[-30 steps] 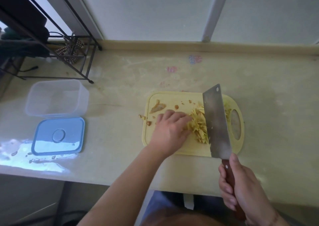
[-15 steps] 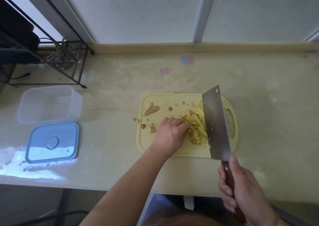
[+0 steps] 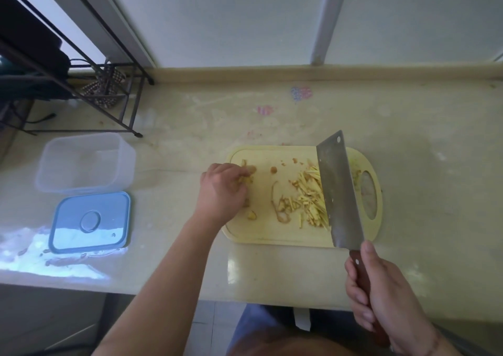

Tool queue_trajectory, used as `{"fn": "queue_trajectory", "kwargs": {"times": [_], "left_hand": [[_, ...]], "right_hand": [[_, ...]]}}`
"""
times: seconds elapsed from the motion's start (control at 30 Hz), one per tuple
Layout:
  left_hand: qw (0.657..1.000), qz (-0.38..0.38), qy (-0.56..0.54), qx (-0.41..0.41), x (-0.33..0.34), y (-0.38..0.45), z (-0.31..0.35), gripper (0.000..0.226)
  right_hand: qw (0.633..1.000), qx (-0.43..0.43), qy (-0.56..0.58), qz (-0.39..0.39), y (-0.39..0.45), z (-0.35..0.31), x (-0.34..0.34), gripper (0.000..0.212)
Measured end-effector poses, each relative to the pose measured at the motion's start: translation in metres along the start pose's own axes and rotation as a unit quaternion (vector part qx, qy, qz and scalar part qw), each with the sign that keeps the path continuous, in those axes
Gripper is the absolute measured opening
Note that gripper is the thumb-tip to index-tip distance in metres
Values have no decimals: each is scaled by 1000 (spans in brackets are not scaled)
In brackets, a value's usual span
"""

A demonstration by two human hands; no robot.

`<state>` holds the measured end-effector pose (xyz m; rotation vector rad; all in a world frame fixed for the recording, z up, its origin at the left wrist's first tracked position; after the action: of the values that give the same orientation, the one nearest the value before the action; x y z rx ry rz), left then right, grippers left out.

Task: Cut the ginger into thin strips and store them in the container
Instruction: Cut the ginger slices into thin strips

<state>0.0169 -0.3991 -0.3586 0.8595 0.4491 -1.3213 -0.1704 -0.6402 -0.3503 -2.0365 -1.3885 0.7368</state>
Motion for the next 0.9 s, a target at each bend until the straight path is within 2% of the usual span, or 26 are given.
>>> {"fn": "queue_trajectory", "kwargs": {"times": [0.13, 0.2, 0.3, 0.4, 0.5, 0.57, 0.67, 0.77, 0.83, 0.9], "left_hand": [[999, -2, 21, 27, -1, -8, 2, 31], [995, -13, 32, 92, 6, -17, 22, 28], [979, -80, 17, 187, 36, -37, 60, 25], [969, -105, 31, 223, 57, -52, 82, 21], [965, -112, 53, 232, 66, -61, 88, 22], [963, -120, 64, 232, 69, -65, 90, 29], [961, -131, 67, 235, 73, -70, 95, 27], [966, -133, 63, 213, 74, -71, 92, 27], [970, -128, 68, 194, 73, -68, 92, 21], [970, -134, 69, 192, 76, -66, 97, 4]], "right_hand": [[1000, 6, 2, -7, 0, 5, 2, 65], [1000, 10, 2, -7, 0, 5, 2, 74], [1000, 7, 0, -8, 0, 5, 3, 80], [1000, 1, -3, -8, 1, 4, 2, 77], [1000, -3, -4, -7, 1, 3, 1, 70], [1000, 1, -6, -6, 1, 4, 0, 71], [1000, 7, -9, -5, 0, 6, -1, 72], [1000, 9, -7, -5, -2, 5, 0, 69], [1000, 10, -2, -4, -2, 4, 0, 70], [1000, 12, -6, -5, -2, 6, -1, 72]]}}
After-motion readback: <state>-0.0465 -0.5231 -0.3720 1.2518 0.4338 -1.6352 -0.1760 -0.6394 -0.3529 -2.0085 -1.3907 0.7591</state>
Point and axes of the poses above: each hand's wrist, its own y-axis towards the middle knuckle, its own x-axis out of the palm, z = x × y, the point moved 9 cm from there along y, towards the middle knuckle, and after that the axes turned 13 degrees about z, right-handed, at the moved point
